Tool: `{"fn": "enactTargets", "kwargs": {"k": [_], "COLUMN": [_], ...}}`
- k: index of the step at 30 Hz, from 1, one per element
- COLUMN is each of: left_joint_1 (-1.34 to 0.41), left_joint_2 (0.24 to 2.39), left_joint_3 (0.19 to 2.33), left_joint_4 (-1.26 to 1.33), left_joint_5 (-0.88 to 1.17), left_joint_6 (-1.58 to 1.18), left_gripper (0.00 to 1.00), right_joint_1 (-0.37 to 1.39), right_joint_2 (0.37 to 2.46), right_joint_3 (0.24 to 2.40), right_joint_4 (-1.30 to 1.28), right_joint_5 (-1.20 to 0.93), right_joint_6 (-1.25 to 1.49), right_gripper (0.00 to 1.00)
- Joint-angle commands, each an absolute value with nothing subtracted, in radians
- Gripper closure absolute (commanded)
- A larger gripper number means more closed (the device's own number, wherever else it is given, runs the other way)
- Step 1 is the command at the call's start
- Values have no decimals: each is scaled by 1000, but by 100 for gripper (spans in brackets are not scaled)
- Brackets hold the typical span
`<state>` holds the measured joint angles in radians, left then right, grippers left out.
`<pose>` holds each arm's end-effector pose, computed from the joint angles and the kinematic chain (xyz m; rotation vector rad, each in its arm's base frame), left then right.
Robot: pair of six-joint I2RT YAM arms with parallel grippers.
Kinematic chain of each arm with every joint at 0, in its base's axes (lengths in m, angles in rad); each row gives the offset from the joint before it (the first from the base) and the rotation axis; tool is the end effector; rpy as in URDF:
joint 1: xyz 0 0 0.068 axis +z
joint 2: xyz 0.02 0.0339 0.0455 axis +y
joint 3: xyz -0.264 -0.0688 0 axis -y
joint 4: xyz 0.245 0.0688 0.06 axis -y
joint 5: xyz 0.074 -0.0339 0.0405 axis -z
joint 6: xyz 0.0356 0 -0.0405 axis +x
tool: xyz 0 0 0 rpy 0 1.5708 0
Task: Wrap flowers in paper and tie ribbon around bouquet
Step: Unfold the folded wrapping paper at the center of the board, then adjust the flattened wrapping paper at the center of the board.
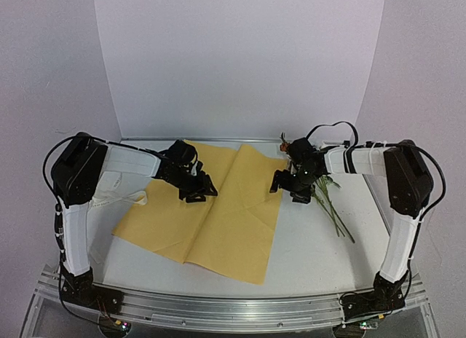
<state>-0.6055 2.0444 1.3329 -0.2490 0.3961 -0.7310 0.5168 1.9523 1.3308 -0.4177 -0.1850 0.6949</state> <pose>0.3428 -0.2540 0.1464 0.0010 2.7461 -0.9666 0.3512 0.2071 0.1707 0.1747 2.7338 0.6334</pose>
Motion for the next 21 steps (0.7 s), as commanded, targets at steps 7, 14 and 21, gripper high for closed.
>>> {"fn": "enactTargets", "kwargs": {"k": [7,14,21], "left_joint_1": [-615,-571,-515], "left_joint_2": [2077,2045,2031], "left_joint_3": [1286,1205,1248], "left_joint_4": [-290,-316,-398], "left_joint_5": [307,269,253], "left_joint_6": [-724,-659,-546], "left_gripper": [48,48,48], "right_joint_1": [443,372,309], "right_joint_2": [2045,2079,2020], "right_joint_3": [1391,1384,1343], "right_joint_4": [-333,-338,-365], "right_joint_5": [-191,-132,-99], "right_joint_6": [696,723,741], "right_gripper": [8,20,23]}}
